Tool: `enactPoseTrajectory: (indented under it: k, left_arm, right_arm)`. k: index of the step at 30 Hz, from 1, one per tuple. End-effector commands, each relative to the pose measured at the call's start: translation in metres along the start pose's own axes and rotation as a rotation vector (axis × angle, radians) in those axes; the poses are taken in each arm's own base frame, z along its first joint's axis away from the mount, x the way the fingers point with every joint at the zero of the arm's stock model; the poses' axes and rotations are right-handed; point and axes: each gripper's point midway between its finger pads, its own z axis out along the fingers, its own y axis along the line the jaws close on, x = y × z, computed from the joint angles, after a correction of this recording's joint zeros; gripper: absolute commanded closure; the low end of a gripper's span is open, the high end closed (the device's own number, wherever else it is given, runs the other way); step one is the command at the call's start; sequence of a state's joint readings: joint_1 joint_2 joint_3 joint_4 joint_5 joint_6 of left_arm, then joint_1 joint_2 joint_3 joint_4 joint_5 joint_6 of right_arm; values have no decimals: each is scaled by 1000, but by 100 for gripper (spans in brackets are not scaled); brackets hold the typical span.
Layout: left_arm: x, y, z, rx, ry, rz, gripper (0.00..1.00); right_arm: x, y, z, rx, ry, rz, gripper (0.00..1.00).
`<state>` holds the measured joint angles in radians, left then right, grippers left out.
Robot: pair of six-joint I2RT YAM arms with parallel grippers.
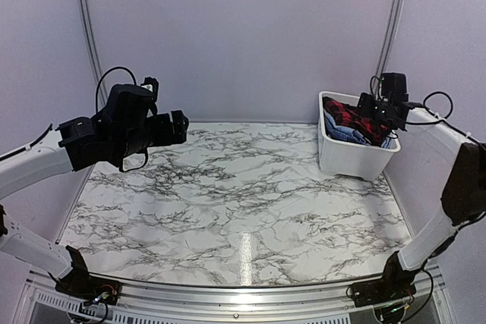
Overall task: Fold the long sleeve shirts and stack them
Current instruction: Pick up the crumpled shirt from the bin.
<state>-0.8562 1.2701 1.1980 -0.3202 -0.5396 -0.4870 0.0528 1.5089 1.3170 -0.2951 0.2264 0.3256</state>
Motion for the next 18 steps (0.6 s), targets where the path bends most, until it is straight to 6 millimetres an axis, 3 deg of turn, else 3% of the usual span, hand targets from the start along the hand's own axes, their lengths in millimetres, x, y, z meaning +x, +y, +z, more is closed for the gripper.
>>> enactPoseTrajectory:
  k: [1, 7, 13, 18]
  left_arm:
    - [-7, 0, -4, 18, 2, 12, 1]
    - [-2, -1, -1, 27, 24, 16, 1]
    - [-5, -2, 2, 28, 29, 24, 1]
    - [-4, -3, 2, 28, 43, 23, 1]
  right_arm:
    - [-8, -11, 46, -85, 60, 70, 17]
    - [-10, -34, 92, 25, 70, 57, 18]
    - [13, -39, 138, 66, 153, 65, 21]
    - [33, -49, 159, 125, 196, 65, 23]
